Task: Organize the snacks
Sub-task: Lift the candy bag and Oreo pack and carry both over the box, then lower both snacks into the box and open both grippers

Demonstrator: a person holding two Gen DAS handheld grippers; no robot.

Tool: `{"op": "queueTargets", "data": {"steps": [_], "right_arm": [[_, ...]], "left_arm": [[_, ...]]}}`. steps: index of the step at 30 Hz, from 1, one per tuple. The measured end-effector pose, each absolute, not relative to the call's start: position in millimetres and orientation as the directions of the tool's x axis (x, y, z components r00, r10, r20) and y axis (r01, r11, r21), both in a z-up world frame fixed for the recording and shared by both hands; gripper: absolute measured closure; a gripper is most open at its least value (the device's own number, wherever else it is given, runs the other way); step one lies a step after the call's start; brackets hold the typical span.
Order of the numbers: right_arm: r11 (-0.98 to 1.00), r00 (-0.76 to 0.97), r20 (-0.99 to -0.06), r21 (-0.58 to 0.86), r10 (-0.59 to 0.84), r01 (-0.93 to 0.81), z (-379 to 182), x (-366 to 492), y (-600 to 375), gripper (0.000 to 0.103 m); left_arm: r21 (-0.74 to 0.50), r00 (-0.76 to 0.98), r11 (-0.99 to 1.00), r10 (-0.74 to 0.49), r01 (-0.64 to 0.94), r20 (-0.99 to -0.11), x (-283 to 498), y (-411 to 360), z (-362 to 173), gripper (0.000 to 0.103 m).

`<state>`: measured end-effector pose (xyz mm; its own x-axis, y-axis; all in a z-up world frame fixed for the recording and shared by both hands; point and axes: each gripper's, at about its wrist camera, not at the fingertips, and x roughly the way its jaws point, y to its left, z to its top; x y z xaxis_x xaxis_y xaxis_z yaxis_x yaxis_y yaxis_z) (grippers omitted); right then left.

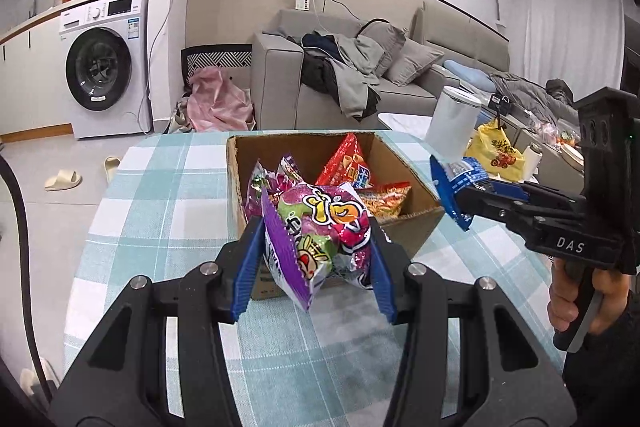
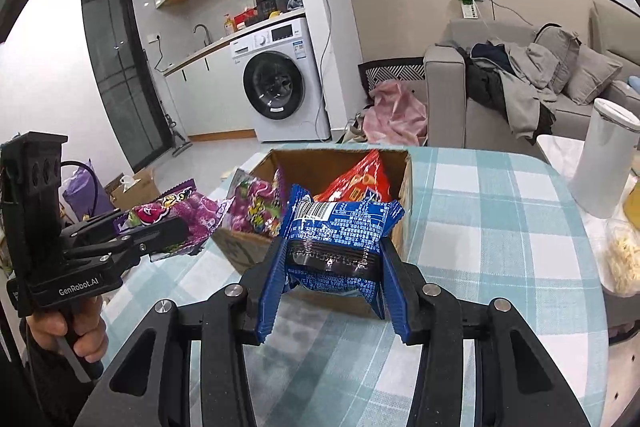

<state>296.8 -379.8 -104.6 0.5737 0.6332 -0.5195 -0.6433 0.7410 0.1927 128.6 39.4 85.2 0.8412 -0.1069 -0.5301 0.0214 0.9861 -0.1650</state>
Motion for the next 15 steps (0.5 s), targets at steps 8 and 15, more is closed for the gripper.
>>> {"op": "queueTargets", "data": {"steps": [8,15], "right_arm": [[0.741,0.579,-0.502,0.213,0.643,-0.637,-95,310,-374,0.057],[0.732,0.57,-0.498,0.221,0.653,-0.645,-89,320,-363,0.057]], "left_arm": [[-0.15,0.852,0.989,-0.082,0.004,-0.517,152,39,92,0.057],[-0.158,0.863,0.987,-0.069,-0.013,-0.501,172,42,98,0.057]]}}
